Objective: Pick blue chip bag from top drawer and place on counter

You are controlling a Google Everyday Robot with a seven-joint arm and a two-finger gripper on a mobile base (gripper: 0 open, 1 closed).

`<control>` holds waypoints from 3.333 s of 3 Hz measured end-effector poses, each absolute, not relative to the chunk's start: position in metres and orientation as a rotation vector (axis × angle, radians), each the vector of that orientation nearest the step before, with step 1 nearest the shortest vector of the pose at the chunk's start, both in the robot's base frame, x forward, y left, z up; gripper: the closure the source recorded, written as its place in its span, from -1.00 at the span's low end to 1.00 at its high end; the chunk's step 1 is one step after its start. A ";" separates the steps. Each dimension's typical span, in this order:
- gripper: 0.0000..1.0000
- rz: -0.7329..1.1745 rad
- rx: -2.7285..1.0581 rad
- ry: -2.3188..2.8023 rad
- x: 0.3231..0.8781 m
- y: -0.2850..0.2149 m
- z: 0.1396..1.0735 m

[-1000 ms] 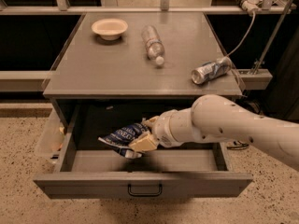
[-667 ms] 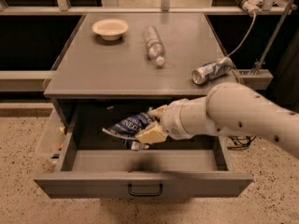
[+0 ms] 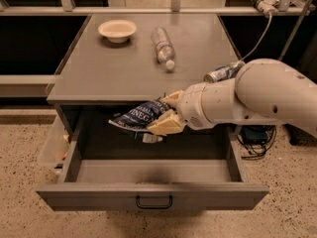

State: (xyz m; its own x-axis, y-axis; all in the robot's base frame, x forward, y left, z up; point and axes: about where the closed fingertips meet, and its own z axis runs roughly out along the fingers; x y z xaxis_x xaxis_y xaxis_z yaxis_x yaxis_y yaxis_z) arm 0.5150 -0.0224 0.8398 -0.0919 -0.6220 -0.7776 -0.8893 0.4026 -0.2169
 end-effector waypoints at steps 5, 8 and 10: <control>1.00 0.257 -1.473 1.517 0.660 0.029 0.940; -0.28 0.287 -1.441 1.582 0.675 0.022 0.910; -1.00 0.288 -1.441 1.582 0.675 0.022 0.910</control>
Offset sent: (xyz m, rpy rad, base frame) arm 0.1025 0.0523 0.1393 -0.1748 -0.3409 0.2009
